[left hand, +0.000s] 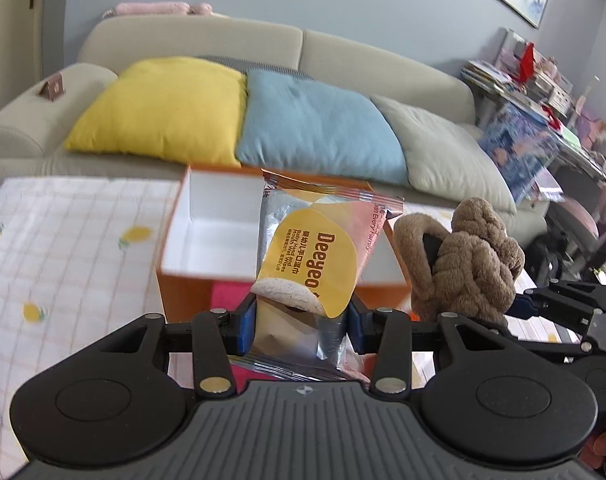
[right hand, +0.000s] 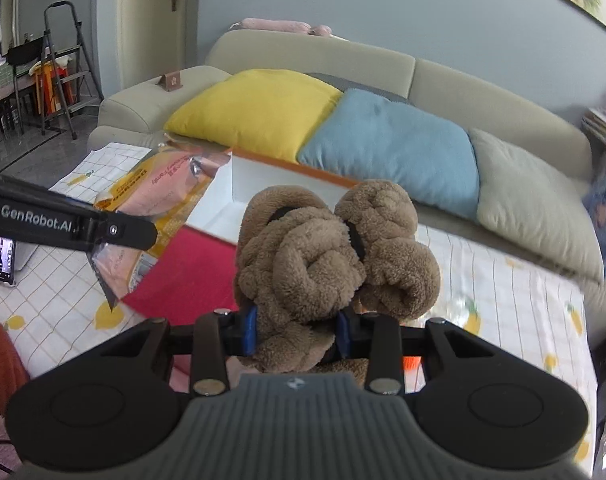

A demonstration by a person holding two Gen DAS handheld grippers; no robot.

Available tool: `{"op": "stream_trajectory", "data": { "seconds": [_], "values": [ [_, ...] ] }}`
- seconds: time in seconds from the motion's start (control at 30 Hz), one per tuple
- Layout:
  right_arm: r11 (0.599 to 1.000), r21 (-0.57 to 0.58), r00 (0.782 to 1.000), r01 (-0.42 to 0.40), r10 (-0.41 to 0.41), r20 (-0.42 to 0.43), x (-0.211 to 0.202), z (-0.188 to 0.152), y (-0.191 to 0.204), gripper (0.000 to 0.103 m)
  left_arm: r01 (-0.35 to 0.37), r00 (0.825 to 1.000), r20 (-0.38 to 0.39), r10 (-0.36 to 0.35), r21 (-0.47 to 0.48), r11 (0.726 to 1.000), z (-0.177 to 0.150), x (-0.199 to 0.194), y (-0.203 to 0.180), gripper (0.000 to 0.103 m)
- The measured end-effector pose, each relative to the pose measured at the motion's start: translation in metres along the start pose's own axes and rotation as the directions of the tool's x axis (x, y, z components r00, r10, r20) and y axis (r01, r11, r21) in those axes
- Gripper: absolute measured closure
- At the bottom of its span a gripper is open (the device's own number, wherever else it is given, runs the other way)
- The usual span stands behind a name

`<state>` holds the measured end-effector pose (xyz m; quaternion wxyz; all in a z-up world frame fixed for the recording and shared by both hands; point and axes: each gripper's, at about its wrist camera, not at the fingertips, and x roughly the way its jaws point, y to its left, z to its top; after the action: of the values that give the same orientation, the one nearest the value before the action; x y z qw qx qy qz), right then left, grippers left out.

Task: Organize soft objects
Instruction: 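Lift the packet with left tool while right tool carries the bear to the orange box, then open both tools to drop the packet and bear into the orange box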

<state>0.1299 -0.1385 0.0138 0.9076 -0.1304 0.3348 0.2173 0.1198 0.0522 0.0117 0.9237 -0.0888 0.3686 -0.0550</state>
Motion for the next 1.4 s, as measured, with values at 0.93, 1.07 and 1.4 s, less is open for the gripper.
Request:
{"op": "stream_trajectory", "data": {
  "seconds": [0.93, 1.07, 1.4],
  "values": [
    [0.987, -0.144, 0.959, -0.077, 0.034, -0.281, 0.244, 0.063, -0.005, 0.064, -0.144, 0.951, -0.252, 0.18, 0.155, 0.977, 0.036, 0.168, 0.052, 0.056],
    [0.99, -0.097, 0.939, -0.101, 0.063, -0.337, 0.261, 0.06, -0.01, 0.062, -0.148, 0.938, -0.29, 0.19, 0.16, 0.976, 0.032, 0.18, 0.055, 0.056],
    [0.993, -0.089, 0.936, -0.075, 0.039, -0.35, 0.258, 0.057, -0.016, 0.055, -0.148, 0.944, -0.273, 0.187, 0.157, 0.976, 0.031, 0.177, 0.055, 0.04]
  ]
}}
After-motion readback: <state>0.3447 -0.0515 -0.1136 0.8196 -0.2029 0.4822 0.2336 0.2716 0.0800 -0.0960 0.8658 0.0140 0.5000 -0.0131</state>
